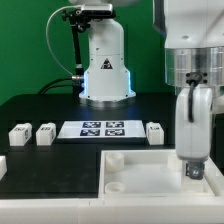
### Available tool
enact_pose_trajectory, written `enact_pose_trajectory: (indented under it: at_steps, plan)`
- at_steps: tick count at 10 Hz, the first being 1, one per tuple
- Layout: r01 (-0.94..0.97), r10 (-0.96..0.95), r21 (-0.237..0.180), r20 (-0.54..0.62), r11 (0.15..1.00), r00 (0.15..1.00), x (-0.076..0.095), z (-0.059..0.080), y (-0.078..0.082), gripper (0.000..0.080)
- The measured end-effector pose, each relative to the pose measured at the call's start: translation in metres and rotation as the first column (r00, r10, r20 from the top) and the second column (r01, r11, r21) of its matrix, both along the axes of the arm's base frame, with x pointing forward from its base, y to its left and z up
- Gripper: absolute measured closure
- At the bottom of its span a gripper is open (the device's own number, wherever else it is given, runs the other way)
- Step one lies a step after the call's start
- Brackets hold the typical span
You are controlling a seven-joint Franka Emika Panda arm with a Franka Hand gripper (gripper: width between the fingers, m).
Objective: Assemble one leg
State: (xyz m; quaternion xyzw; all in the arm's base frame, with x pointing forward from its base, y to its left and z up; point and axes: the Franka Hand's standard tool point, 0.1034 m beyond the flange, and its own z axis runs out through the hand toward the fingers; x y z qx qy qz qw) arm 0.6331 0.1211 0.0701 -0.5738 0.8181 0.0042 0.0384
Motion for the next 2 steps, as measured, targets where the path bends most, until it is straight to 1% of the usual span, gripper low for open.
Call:
enact_pose_trajectory:
  at_steps: [1,2]
  plan:
    - [-0.012,0.012,0.016,0.014,1.0,1.0,-0.0034,0.0175,0.0115,0.0152]
    - [-0.014,0.013,0.024,0.023,1.0,1.0,-0.0029,0.0266,0.014,0.0152]
